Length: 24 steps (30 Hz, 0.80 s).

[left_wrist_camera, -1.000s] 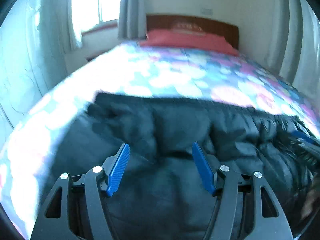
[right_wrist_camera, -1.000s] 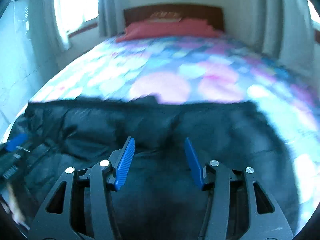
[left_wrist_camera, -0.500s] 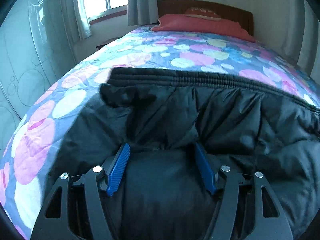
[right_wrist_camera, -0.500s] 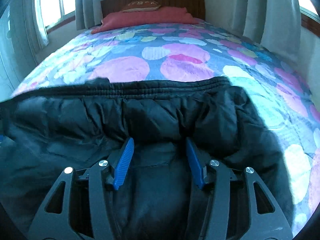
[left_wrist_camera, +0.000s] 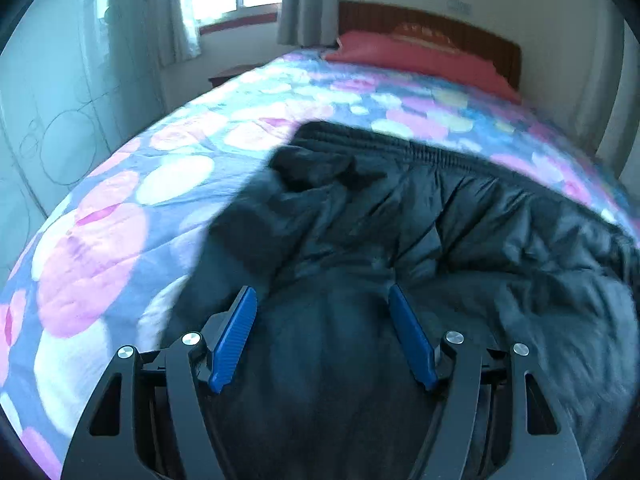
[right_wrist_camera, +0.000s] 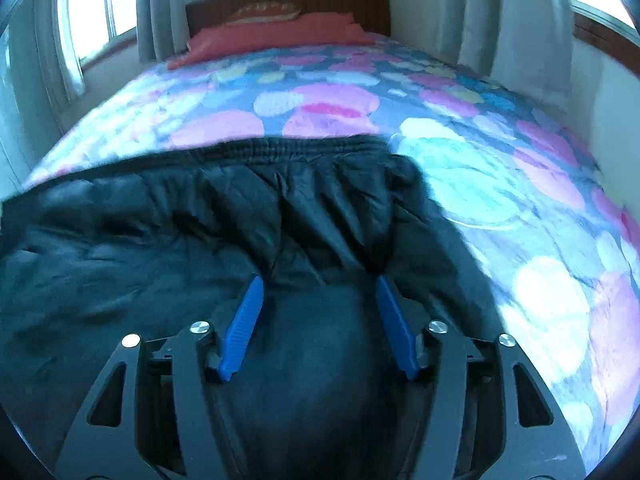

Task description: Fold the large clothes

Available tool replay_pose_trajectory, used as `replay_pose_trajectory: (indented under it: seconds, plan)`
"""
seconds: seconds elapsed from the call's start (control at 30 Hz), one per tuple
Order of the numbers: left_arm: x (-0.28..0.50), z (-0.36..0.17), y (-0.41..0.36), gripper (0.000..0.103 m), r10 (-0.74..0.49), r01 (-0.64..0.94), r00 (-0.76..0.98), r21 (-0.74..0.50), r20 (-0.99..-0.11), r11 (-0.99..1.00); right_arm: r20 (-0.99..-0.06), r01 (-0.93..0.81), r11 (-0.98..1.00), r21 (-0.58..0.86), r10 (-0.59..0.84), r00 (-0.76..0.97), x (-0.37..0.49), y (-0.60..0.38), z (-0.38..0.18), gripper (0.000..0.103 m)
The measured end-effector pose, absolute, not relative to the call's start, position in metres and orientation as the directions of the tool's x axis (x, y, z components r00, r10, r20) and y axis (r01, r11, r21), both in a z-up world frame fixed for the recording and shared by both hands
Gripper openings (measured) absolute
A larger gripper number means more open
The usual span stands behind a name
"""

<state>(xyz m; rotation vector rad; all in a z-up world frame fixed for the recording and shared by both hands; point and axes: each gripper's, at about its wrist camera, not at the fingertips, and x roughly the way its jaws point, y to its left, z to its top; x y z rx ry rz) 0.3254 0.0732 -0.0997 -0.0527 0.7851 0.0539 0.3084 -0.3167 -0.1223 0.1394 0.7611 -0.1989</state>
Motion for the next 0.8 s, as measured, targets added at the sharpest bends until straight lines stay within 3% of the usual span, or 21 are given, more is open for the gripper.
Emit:
replay_pose_trajectory:
  seconds: [0.13,0.3,0.47,0.5,0.53,0.57,0.67,0.8]
  plan:
    - [0.270,-0.087,0.112,0.076,0.038,-0.164,0.725,-0.119,-0.688,0.979,-0.662,0.294,0.952,0.089,-0.164,0.731,0.247,-0.336,-0.108,0.085]
    - [0.213,-0.109,0.163,0.081,-0.003,-0.335,0.692,-0.325,-0.722,0.884,-0.720,0.384,0.898,0.216,-0.119,0.683,0.205,-0.368,-0.134,0.085]
    - [0.219,-0.132,0.161,0.086,-0.131,-0.315,0.687,-0.455,-0.715,0.833,-0.720,0.380,0.826,0.416,0.044,0.692,0.208,-0.374,-0.158,0.085]
    - [0.223,-0.131,0.159,0.086,-0.148,-0.298,0.697,-0.471,-0.702,0.830,-0.723,0.384,0.828,0.408,0.036,0.690,0.210,-0.369,-0.159,0.083]
    - [0.231,-0.132,0.157,0.086,-0.186,-0.276,0.702,-0.503,-0.688,0.819,-0.726,0.385,0.837,0.389,0.021,0.688,0.214,-0.364,-0.159,0.073]
    - [0.235,-0.132,0.156,0.079,-0.182,-0.283,0.706,-0.508,-0.685,0.813,-0.727,0.391,0.841,0.374,0.005,0.686,0.216,-0.361,-0.159,0.065]
    - [0.240,-0.133,0.152,0.039,-0.199,-0.291,0.706,-0.535,-0.680,0.793,-0.711,0.385,0.837,0.388,0.006,0.703,0.210,-0.357,-0.156,0.042]
    - [0.223,-0.119,0.149,0.021,-0.183,-0.258,0.725,-0.508,-0.664,0.822,-0.691,0.356,0.839,0.412,0.033,0.722,0.197,-0.356,-0.147,0.028]
